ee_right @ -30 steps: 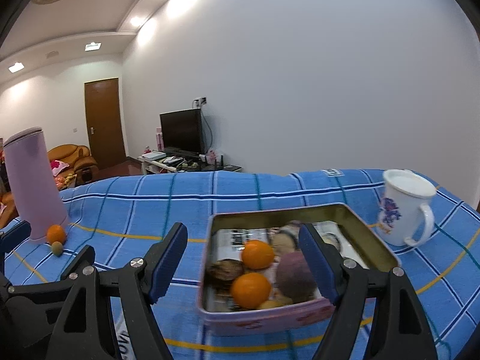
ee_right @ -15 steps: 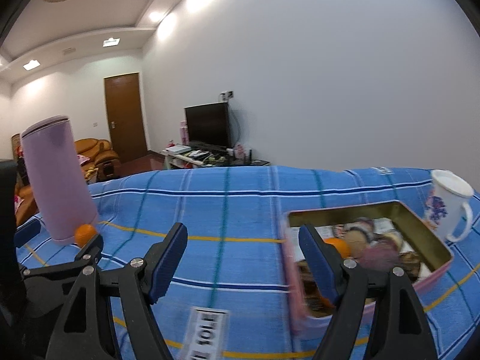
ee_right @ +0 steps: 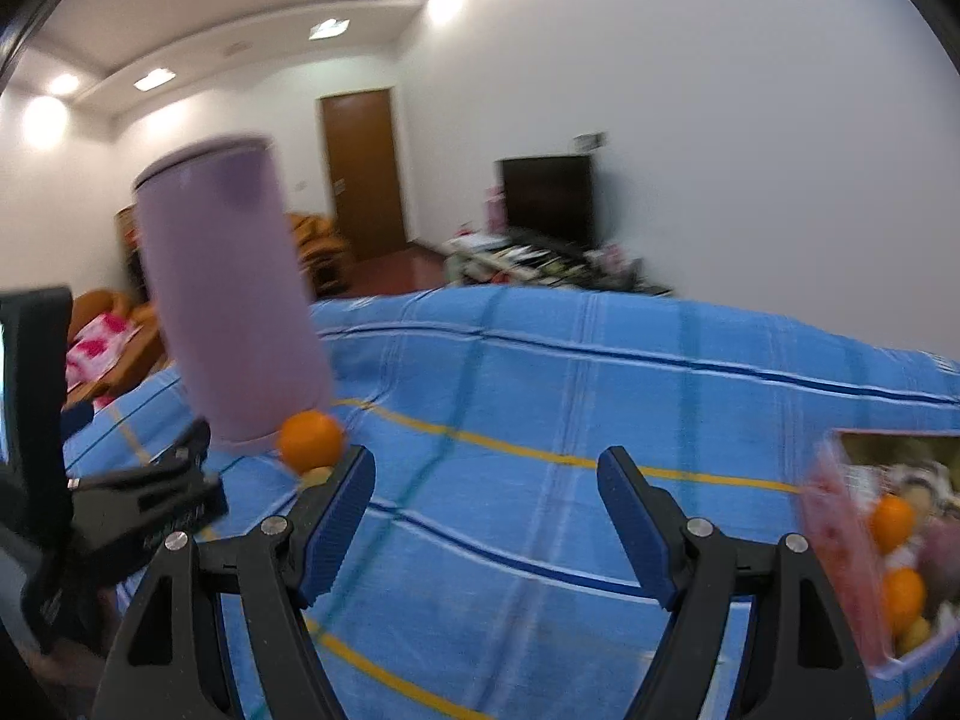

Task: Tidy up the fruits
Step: 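Grasp the small yellow-green round fruit with the right tool, then grasp the mandarin beside the kettle with the left tool while the right tool holds the small fruit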

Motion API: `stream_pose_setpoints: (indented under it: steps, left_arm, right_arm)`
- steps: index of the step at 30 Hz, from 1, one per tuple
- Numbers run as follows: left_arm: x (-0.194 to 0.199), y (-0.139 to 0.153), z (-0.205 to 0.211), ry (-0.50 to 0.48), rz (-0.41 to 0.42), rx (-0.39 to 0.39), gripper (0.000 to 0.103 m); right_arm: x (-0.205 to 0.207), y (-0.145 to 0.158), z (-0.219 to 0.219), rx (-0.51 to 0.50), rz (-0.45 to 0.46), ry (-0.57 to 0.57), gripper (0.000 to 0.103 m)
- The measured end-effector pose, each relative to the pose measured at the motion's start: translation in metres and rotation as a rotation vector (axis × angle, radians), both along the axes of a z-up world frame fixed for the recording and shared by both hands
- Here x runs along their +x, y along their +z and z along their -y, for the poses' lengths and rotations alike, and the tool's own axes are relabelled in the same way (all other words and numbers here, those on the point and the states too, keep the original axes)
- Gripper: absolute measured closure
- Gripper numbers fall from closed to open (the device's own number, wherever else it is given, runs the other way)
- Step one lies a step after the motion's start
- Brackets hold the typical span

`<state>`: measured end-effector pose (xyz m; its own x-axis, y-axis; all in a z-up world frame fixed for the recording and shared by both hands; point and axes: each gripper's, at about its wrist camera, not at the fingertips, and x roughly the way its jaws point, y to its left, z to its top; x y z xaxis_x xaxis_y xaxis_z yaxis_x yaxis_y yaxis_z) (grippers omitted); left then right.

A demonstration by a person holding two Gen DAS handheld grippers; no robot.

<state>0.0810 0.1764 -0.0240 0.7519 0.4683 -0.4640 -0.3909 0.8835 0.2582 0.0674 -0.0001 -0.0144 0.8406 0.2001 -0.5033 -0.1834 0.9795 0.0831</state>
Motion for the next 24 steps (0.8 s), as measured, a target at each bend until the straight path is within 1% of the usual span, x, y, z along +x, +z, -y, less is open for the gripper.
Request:
stream_pose_setpoints:
  steps: [2,3,4,6,8,9,10,12,15,17,18,21,23,24]
  left_arm:
    - [-0.001,0.000,-0.010,0.017,0.001,-0.038,0.000]
    - [-0.001,-0.001,-0.016,0.021,-0.002,-0.075,0.000]
    - [0.000,-0.001,-0.021,0.022,-0.004,-0.096,0.000]
    - [-0.001,-0.003,-0.026,0.032,-0.008,-0.124,0.000]
    - [-0.002,-0.003,-0.027,0.024,-0.011,-0.135,0.000]
    - [-0.002,-0.004,-0.026,0.014,-0.018,-0.139,0.000]
    - [0.000,-0.006,-0.027,0.011,-0.024,-0.141,0.000]
    - [0.001,-0.007,-0.029,0.017,-0.036,-0.146,0.000]
    - [0.004,-0.008,-0.033,0.006,-0.046,-0.172,0.000]
    - [0.006,-0.007,-0.037,0.006,-0.051,-0.183,0.000]
    - [0.006,-0.008,-0.037,0.004,-0.052,-0.186,0.000]
    - [0.007,-0.008,-0.038,0.001,-0.056,-0.193,0.000]
    - [0.008,-0.008,-0.038,-0.003,-0.055,-0.198,0.000]
    - [0.008,-0.007,-0.039,-0.005,-0.055,-0.201,0.000]
  right_arm:
    - [0.009,-0.005,-0.013,-0.006,-0.040,0.066,0.025]
    - [0.015,-0.008,-0.022,-0.009,-0.066,0.109,0.025]
    - [0.019,-0.010,-0.029,-0.015,-0.087,0.140,0.025]
    - [0.030,-0.015,-0.044,-0.028,-0.130,0.196,0.025]
    - [0.038,-0.018,-0.055,-0.024,-0.155,0.232,0.028]
    - [0.044,-0.021,-0.061,-0.028,-0.175,0.252,0.037]
    - [0.049,-0.025,-0.068,-0.038,-0.195,0.265,0.049]
    - [0.064,-0.033,-0.080,-0.048,-0.262,0.301,0.057]
    - [0.077,-0.043,-0.090,-0.058,-0.332,0.318,0.057]
    - [0.080,-0.044,-0.095,-0.064,-0.326,0.334,0.073]
    - [0.081,-0.045,-0.096,-0.071,-0.337,0.336,0.075]
    - [0.076,-0.043,-0.094,-0.075,-0.326,0.327,0.075]
    - [0.070,-0.040,-0.084,-0.047,-0.309,0.308,0.075]
    - [0.064,-0.036,-0.077,-0.032,-0.282,0.282,0.075]
